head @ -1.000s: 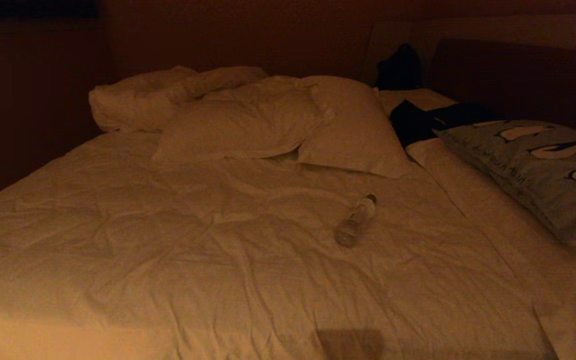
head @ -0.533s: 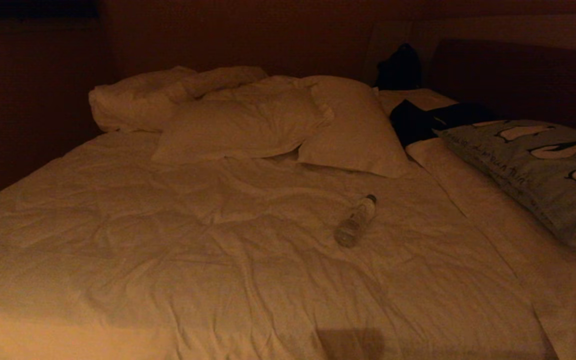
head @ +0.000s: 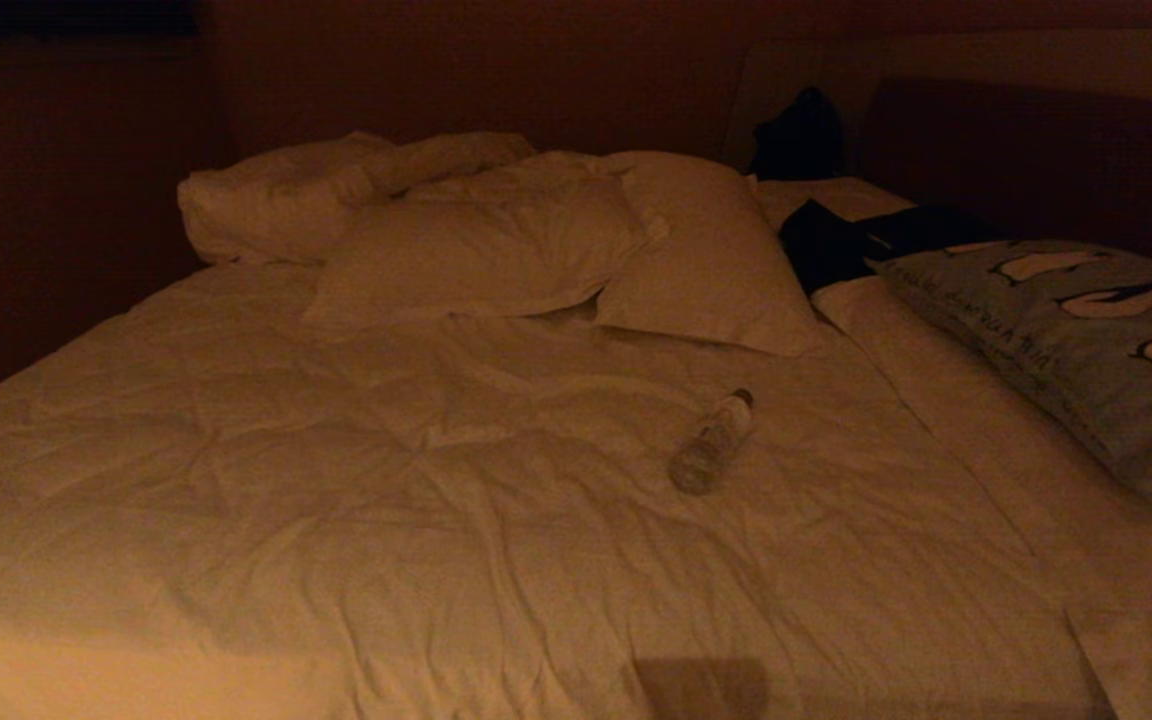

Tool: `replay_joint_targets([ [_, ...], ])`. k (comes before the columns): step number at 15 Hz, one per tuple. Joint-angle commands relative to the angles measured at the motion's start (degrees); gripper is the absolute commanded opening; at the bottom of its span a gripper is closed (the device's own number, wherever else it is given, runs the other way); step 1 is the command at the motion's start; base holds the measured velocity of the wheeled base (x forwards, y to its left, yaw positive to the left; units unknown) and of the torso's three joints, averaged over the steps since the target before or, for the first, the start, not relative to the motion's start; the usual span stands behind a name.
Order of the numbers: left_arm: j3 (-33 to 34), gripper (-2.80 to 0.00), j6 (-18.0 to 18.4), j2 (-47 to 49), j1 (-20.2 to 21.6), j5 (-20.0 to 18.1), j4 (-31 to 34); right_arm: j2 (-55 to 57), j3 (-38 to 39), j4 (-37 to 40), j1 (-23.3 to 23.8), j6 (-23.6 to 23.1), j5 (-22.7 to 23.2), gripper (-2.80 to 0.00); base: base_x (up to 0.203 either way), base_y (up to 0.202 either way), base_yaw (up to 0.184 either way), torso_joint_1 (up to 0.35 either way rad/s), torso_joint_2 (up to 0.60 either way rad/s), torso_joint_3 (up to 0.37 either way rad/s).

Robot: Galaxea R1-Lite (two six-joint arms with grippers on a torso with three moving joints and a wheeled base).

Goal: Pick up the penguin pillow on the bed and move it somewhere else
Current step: Pick up the pillow

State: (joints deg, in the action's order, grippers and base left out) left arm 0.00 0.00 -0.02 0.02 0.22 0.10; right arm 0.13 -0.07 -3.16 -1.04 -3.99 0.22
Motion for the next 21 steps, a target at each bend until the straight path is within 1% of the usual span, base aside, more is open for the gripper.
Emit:
replay_joint_targets([
  [1,0.0,-2.8,-0.09,0.02,0.06,0.04,-0.01,-0.13,-0.02,3.61,-0.02,0.11,0.13,-2.8,0.0,0.0,0.0,0.0,0.0,0.0],
  [6,0.0,-2.8,-0.09,0.02,-0.01,0.04,-0.01,-0.13,0.16,3.25,-0.02,3.46,-0.04,-2.8,0.0,0.0,0.0,0.0,0.0,0.0],
  [21,0.0,-2.8,-0.05,0.0,0.06,0.04,-0.01,-0.13,0.16,3.25,-0.02,3.72,-0.04,-2.8,0.0,0.0,0.0,0.0,0.0,0.0],
])
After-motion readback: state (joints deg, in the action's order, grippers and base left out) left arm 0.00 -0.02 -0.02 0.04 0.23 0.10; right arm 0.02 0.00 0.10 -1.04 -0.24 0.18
